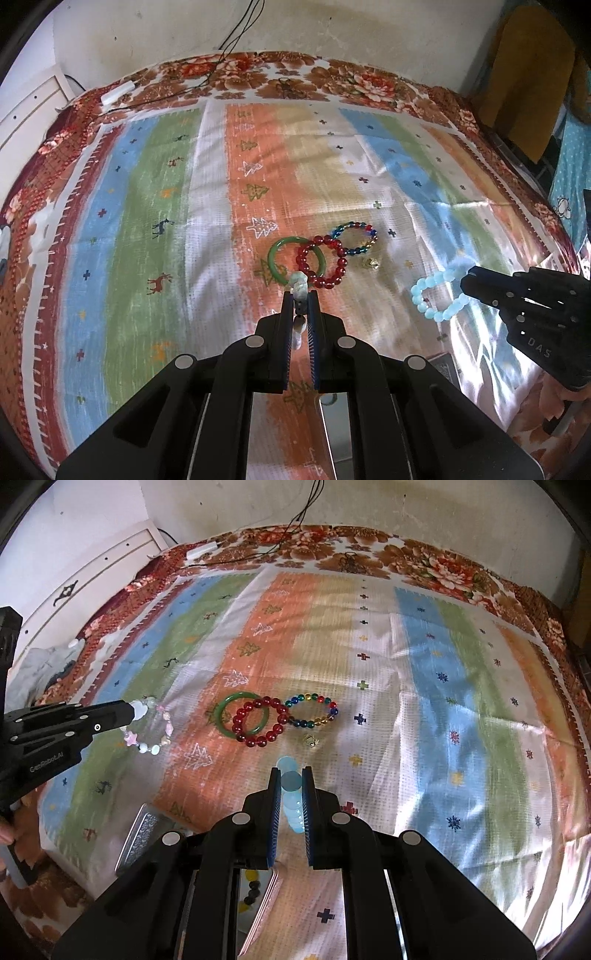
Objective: Organize jewelry
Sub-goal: 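Lift both bracelets and carry them with both tools over the silver tin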
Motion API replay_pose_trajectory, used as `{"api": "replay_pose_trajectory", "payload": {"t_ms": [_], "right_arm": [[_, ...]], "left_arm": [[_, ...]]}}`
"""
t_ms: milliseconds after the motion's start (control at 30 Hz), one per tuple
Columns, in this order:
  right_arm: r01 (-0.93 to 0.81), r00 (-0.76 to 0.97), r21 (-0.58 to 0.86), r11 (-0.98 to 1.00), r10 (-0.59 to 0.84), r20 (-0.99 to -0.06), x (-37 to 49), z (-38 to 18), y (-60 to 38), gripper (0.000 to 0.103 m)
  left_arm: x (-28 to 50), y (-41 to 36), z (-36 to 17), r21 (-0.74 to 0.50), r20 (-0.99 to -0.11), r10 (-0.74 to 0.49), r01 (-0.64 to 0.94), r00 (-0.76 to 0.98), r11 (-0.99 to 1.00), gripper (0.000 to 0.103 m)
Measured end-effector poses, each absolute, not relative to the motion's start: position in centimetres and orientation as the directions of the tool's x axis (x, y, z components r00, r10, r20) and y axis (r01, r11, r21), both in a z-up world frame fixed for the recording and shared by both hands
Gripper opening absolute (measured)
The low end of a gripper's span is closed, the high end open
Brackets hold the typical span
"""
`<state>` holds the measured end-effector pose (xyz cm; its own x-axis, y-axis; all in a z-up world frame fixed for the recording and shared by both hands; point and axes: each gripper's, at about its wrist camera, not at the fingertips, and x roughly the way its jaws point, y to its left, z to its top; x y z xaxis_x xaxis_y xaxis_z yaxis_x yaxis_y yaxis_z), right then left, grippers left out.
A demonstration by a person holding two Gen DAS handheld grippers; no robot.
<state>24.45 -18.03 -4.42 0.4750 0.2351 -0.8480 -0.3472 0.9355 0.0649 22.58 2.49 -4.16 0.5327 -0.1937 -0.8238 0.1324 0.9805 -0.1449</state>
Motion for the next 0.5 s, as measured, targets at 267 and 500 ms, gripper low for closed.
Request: {"api": "replay_pose_trajectory", "payload": {"t_ms": [267, 500], "right_arm": [[-0.358, 0.513, 0.059, 0.932, 0.249, -0.822, 22.7, -3.1, -18.1, 0.012], [-0.336, 0.55, 0.063, 0.94, 0.25, -0.797, 21.0, -1.9, -18.8, 0.012]], "left_arm": [[20.2, 1.2, -2.7, -0.131, -0.802, -0.206, 0.171, 0.561, 0.977, 0.007], [17.7, 0.4, -1.4, -0.141, -0.775, -0.237, 0.205, 0.586, 0.969, 0.007]]}}
